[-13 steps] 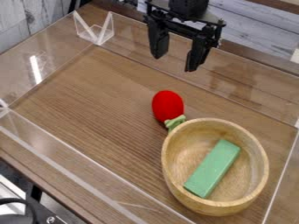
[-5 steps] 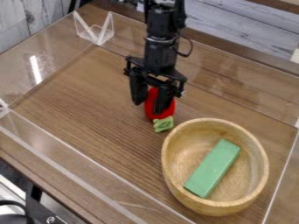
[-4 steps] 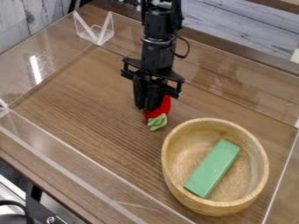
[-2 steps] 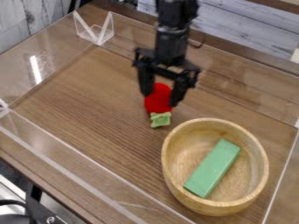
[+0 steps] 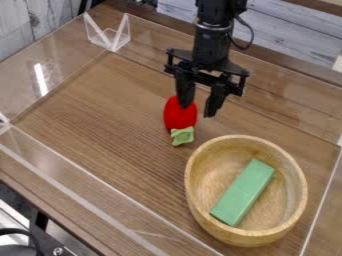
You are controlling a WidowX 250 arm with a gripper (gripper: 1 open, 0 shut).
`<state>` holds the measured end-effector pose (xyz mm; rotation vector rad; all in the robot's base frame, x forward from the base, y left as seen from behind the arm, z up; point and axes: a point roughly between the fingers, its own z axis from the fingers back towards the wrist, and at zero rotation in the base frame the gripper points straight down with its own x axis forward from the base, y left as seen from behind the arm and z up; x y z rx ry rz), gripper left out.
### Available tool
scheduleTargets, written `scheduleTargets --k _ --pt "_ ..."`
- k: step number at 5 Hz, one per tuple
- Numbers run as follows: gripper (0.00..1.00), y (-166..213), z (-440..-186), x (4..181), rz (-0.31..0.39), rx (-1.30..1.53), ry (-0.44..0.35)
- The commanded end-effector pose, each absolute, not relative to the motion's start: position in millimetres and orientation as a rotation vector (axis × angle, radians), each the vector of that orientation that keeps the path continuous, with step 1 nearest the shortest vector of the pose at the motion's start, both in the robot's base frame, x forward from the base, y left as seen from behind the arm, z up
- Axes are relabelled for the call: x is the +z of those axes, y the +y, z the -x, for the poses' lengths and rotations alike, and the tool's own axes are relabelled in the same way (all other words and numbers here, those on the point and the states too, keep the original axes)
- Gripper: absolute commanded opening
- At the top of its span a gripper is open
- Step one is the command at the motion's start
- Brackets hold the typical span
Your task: Move the red object to the left side of the table
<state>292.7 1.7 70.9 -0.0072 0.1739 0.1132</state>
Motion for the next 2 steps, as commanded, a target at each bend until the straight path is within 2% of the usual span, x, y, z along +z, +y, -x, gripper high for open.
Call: scheduleTargets --k 1,2 --pt "1.00 15 -303 79.2 0.007 0.178 0.121" --pt "1.00 27 -298 78.6 0.007 0.209 0.136"
